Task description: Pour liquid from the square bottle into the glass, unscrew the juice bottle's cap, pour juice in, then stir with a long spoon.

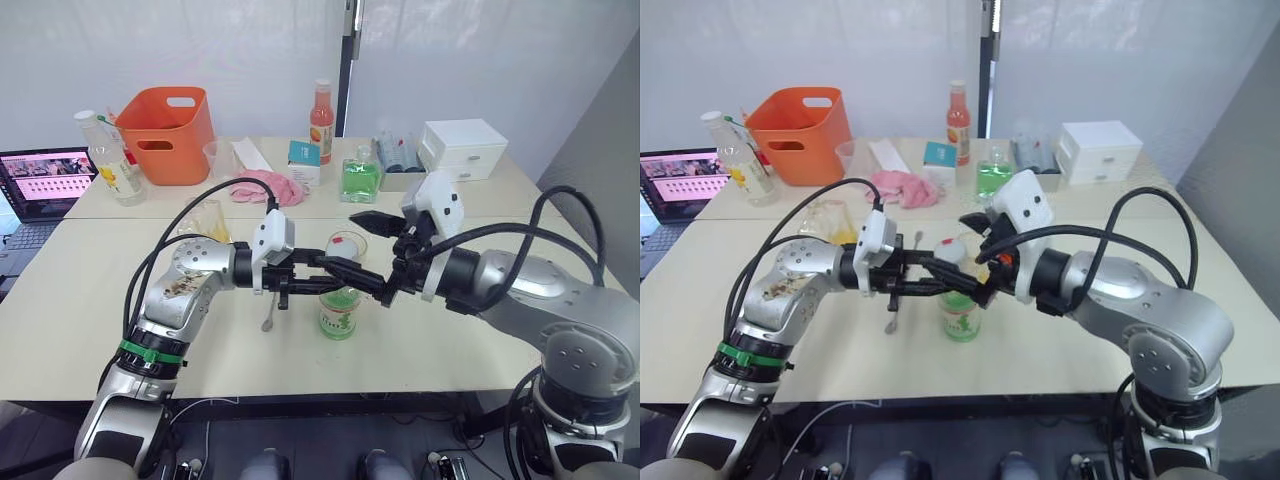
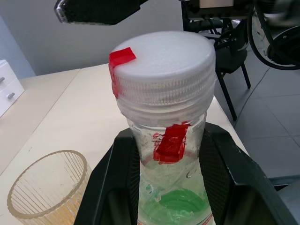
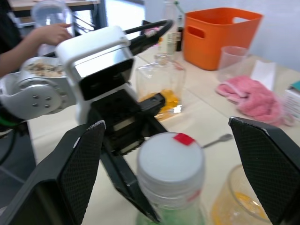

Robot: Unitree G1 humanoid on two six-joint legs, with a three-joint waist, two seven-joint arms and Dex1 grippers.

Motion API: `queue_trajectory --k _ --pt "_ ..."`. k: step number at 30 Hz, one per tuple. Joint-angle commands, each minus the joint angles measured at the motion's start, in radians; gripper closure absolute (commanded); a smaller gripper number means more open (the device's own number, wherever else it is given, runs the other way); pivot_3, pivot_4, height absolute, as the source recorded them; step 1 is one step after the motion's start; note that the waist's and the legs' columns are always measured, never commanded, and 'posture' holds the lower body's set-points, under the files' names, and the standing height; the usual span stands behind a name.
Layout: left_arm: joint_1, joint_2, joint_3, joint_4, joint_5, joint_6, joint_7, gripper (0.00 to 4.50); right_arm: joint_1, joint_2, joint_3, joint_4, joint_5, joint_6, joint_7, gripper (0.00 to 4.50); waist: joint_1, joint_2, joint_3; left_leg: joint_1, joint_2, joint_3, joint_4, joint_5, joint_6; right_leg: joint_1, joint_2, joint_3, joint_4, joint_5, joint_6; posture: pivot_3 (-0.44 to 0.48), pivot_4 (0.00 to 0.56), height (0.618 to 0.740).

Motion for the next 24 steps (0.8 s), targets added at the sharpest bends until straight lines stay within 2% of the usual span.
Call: queue_trajectory --k 1,14,15,24 --pt "0.002 0.0 -0.029 0.03 0.039 -0.001 -0.008 3.1 -0.019 0.017 -0.029 -0.035 0.039 0.035 -0.075 0.03 0.0 0.0 0.0 0.0 0.0 0.0 0.0 0.0 0.0 0.0 0.0 0.0 0.0 0.0 0.0 0.0 0.15 0.715" --pt "-0.004 -0.001 -0.028 0.044 0.041 -0.012 -0.02 3.1 -0.031 0.025 -0.017 -0.01 0.104 0.054 -0.166 0.03 -0.001 0.0 0.0 0.0 0.0 0.0 0.0 0.0 0.0 0.0 0.0 0.0 -0.001 0.0 0.0 0.0 0.15 0.715" --pt "-0.004 -0.001 -0.028 0.044 0.041 -0.012 -0.02 3.1 -0.031 0.025 -0.016 -0.009 0.107 0.054 -0.169 0.55 -0.001 0.0 0.0 0.0 0.0 0.0 0.0 0.0 0.0 0.0 0.001 0.0 -0.001 0.0 0.0 0.0 0.15 0.715" --pt "-0.006 -0.001 -0.027 0.05 0.042 -0.015 -0.02 3.1 -0.023 0.017 -0.007 -0.005 0.138 0.045 -0.191 3.59 -0.005 0.0 0.0 0.0 0.0 -0.001 0.0 0.0 0.0 0.001 0.001 0.0 -0.001 0.0 0.0 0.0 0.15 0.715"
